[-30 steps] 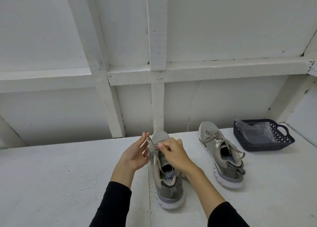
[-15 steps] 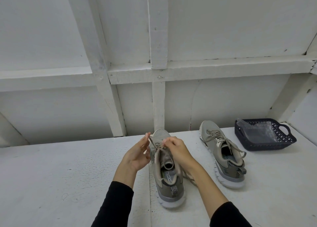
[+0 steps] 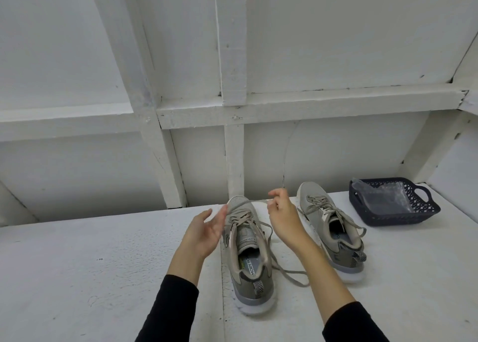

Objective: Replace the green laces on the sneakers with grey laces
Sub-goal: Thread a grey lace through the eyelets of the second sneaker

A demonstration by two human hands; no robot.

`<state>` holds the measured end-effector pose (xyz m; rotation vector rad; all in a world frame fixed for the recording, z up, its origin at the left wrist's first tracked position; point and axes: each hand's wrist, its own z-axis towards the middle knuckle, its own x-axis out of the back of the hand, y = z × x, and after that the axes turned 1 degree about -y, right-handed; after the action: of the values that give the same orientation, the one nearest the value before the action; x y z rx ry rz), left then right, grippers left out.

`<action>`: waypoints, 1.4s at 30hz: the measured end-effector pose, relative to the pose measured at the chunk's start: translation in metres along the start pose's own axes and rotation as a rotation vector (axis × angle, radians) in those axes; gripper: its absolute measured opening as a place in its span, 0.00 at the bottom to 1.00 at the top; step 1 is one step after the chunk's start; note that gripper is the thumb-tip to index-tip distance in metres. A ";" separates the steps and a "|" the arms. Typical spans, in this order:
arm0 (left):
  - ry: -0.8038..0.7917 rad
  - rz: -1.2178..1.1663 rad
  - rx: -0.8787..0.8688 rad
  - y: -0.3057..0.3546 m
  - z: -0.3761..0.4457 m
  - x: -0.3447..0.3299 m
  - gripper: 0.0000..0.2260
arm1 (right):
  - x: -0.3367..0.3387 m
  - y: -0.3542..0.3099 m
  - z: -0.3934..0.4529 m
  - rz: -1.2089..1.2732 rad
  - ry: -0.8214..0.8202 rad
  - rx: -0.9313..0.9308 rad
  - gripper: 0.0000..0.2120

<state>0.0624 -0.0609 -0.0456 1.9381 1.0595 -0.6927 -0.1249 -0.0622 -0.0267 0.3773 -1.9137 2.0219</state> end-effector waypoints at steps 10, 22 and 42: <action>-0.309 1.593 -0.825 -0.029 0.006 -0.020 0.13 | -0.003 -0.005 -0.006 -0.165 -0.116 0.248 0.10; -0.130 1.412 -0.741 -0.010 0.009 -0.008 0.10 | 0.001 0.011 0.002 0.105 0.012 0.098 0.10; -0.332 1.289 -0.620 -0.017 -0.010 -0.023 0.07 | -0.009 0.009 -0.002 0.092 0.149 0.149 0.02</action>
<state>0.0374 -0.0567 -0.0296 1.4491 -0.2703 0.0771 -0.1206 -0.0611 -0.0384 0.1710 -1.7270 2.1927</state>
